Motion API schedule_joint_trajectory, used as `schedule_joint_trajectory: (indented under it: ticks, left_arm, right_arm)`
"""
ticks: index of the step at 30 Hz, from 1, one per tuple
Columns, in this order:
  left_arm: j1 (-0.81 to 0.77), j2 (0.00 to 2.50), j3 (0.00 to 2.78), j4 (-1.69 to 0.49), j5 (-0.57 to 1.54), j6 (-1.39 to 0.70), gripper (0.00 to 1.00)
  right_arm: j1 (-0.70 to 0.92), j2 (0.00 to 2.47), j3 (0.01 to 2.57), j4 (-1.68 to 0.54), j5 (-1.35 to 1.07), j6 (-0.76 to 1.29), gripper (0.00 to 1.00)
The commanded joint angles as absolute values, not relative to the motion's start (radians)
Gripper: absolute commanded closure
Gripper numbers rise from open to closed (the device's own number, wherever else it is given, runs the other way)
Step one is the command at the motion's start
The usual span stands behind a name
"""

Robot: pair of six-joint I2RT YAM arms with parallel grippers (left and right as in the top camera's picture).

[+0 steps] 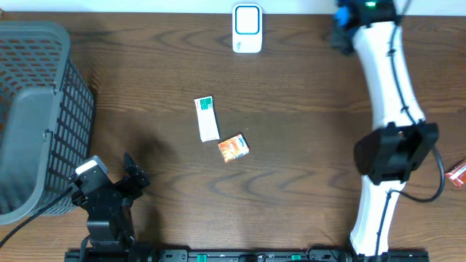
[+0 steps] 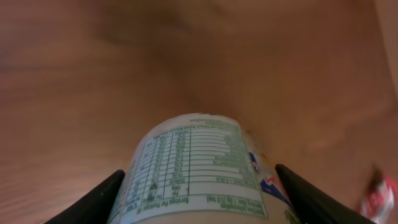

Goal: Scan the item barcode
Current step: 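Carry the bottle right and set it down at the right edge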

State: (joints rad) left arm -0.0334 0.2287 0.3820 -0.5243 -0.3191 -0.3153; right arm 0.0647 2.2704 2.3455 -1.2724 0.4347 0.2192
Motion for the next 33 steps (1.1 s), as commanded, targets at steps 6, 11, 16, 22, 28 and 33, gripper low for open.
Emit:
schedule_joint_trajectory:
  ticks: [6,11,16,22,28,33]
  left_arm:
    - [-0.029,0.226,0.381,-0.524,-0.322,-0.32,0.01]
    - [-0.029,0.226,0.381,-0.524,-0.322,-0.32,0.01]
    - [-0.029,0.226,0.381,-0.524,-0.322,-0.32,0.01]
    - [-0.029,0.226,0.381,-0.524,-0.322,-0.32,0.02]
    - [-0.029,0.226,0.381,-0.524,-0.322,-0.32,0.01]
    - [-0.029,0.226,0.381,-0.524,-0.322,-0.32,0.01]
  right_arm:
    - [-0.189,2.392,2.294,-1.303,0.333,0.258,0.5]
    - [-0.32,2.443,2.293,-1.322,0.27,0.258,0.51]
    - [-0.437,2.476,2.292,-1.328,0.224,0.259,0.5]
    - [-0.561,2.503,2.288,-1.32,0.207,0.301,0.41]
    - [-0.673,2.505,2.288,-1.322,0.091,0.31,0.42]
    - [-0.739,2.49,2.288,-1.34,-0.041,0.246,0.33]
